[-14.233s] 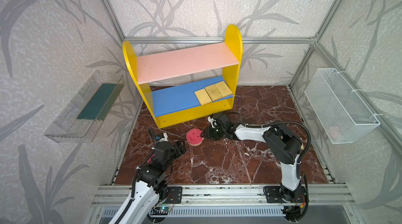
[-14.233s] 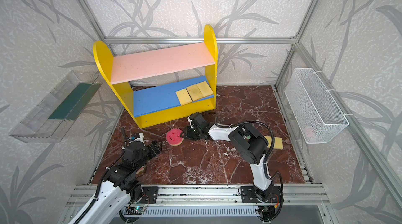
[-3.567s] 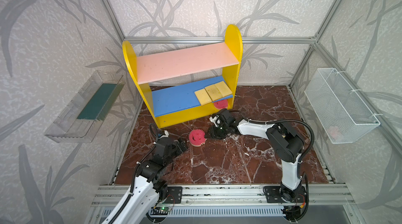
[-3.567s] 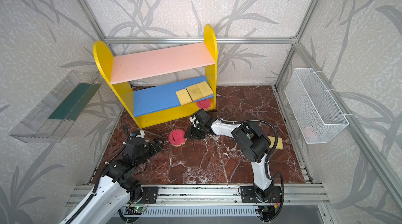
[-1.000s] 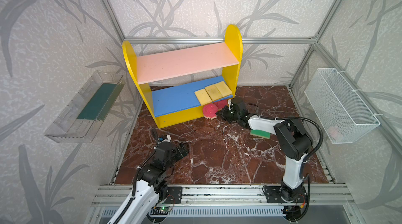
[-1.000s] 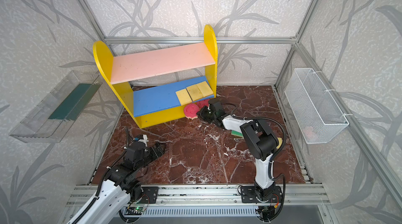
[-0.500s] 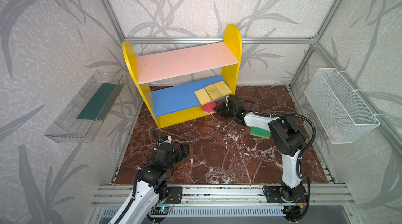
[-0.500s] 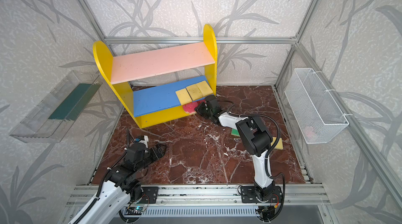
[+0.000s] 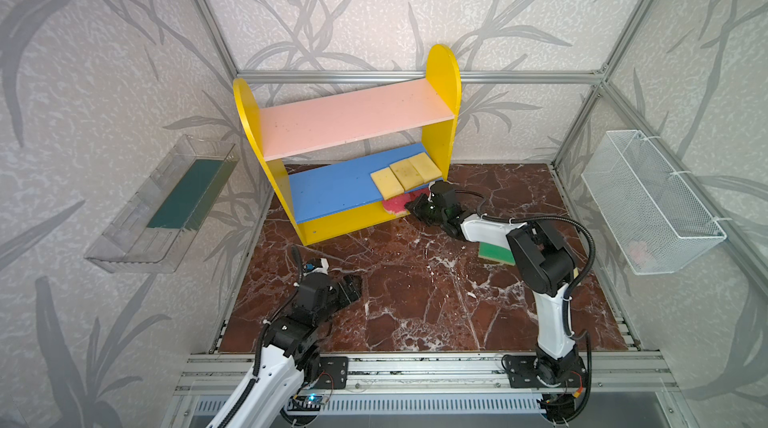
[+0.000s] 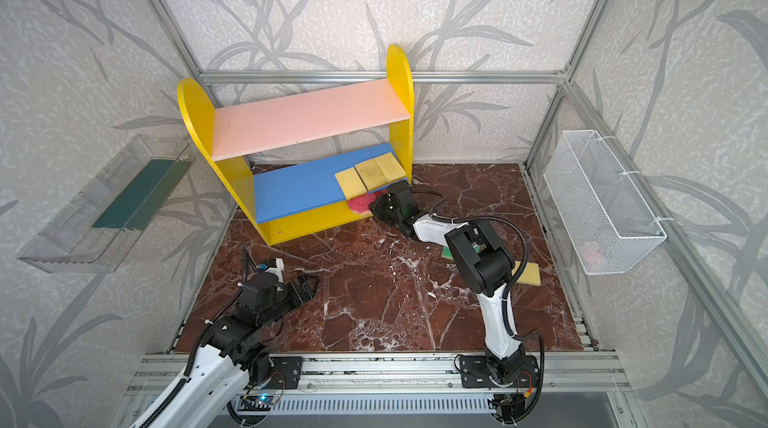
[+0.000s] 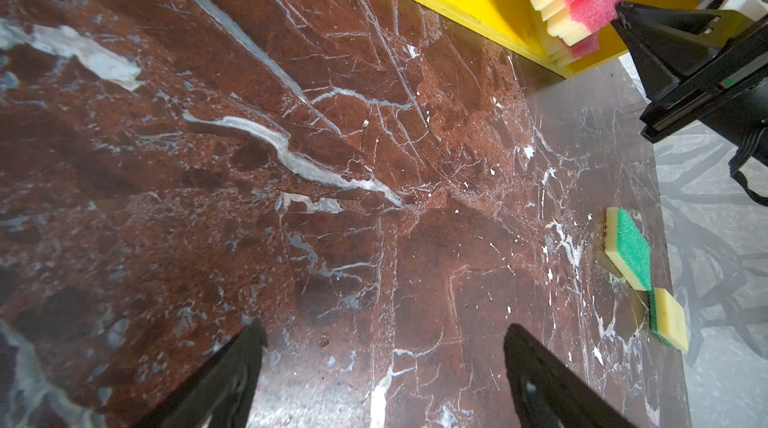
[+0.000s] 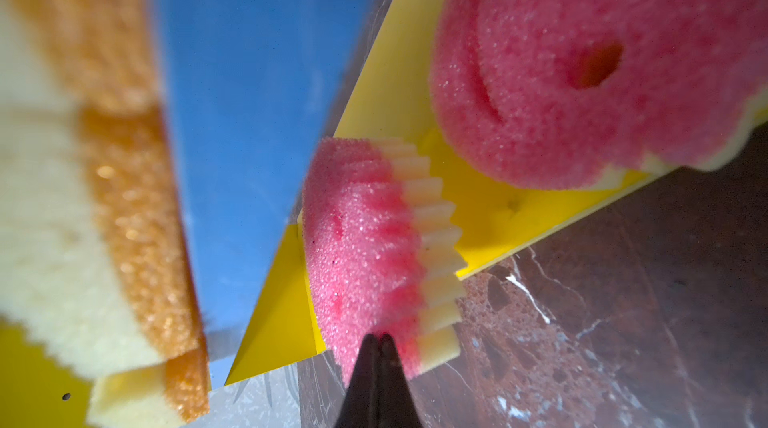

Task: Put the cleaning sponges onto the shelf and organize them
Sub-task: 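Carry the pink sponge with the right gripper onto the yellow shelf base, then open the right gripper beside the other pink sponge on the base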

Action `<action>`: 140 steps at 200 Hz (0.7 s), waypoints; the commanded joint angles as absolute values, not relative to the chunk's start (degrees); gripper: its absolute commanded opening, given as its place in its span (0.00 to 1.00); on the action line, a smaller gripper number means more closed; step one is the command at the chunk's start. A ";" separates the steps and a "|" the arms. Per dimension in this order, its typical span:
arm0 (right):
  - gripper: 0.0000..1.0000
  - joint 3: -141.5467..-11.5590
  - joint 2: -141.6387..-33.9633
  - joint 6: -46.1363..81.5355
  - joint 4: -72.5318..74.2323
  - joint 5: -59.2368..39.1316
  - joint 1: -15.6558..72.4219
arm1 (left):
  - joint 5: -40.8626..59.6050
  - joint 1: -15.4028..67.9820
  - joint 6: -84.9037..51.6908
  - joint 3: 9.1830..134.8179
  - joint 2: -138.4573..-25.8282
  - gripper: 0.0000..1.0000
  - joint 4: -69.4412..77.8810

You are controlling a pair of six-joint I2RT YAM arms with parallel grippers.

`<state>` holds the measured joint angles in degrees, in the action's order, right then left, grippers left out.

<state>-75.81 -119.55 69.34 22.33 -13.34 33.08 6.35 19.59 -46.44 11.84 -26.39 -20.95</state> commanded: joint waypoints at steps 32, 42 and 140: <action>0.00 -72.50 -119.80 70.46 29.27 -10.97 34.59 | 6.57 19.34 -45.60 11.34 -26.46 0.92 -20.64; 0.00 -71.81 -119.39 70.65 29.85 -10.50 34.78 | 6.58 19.34 -45.62 11.38 -26.38 0.92 -20.76; 0.00 -71.25 -120.33 71.83 32.46 -9.08 35.42 | 6.42 19.34 -45.62 11.33 -26.08 0.92 -20.96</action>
<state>-70.22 -119.66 71.24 30.15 -10.28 35.31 6.35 19.59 -46.41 11.84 -26.37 -20.97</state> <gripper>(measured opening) 0.047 0.919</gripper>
